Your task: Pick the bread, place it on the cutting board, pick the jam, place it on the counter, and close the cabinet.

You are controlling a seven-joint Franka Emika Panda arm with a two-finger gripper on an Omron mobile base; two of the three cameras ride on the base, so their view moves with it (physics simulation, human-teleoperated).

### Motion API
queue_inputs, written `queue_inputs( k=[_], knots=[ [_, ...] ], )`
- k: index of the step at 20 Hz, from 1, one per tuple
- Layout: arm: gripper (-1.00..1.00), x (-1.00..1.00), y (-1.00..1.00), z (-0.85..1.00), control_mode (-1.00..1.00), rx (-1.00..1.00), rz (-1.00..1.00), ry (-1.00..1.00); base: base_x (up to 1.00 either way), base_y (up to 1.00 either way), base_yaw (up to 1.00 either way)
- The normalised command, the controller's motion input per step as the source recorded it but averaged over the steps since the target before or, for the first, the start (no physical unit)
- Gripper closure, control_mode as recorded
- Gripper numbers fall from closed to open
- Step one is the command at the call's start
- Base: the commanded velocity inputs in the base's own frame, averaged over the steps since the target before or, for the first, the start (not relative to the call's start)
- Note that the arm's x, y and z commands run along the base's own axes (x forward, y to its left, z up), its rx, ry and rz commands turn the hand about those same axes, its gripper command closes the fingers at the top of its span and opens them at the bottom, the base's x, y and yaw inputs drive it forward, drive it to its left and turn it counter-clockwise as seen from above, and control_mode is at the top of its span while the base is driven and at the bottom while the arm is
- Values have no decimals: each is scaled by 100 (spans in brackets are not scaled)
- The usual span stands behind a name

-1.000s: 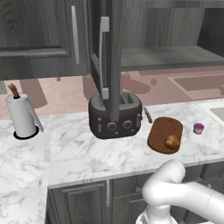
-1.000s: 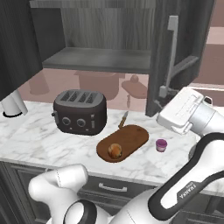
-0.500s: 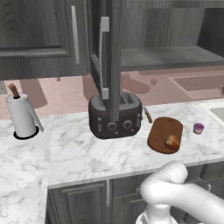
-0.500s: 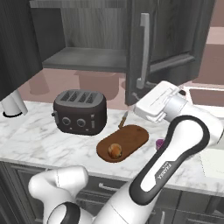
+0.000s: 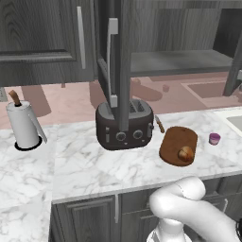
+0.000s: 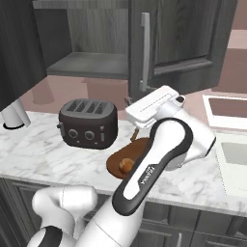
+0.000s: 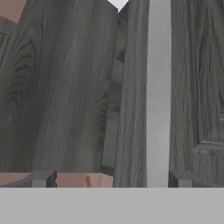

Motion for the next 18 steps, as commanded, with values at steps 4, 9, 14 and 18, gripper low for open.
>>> queue_inputs(
  k=[4,9,14,18],
  knots=[
    [-100,20,57,0,-100,0,-15,-4,0,0,0],
    [-100,30,55,0,-100,0,-14,-4,0,0,0],
    [-100,38,55,0,-100,0,-13,-2,0,0,0],
    [-100,52,55,0,-100,0,-13,-1,0,0,0]
  ],
)
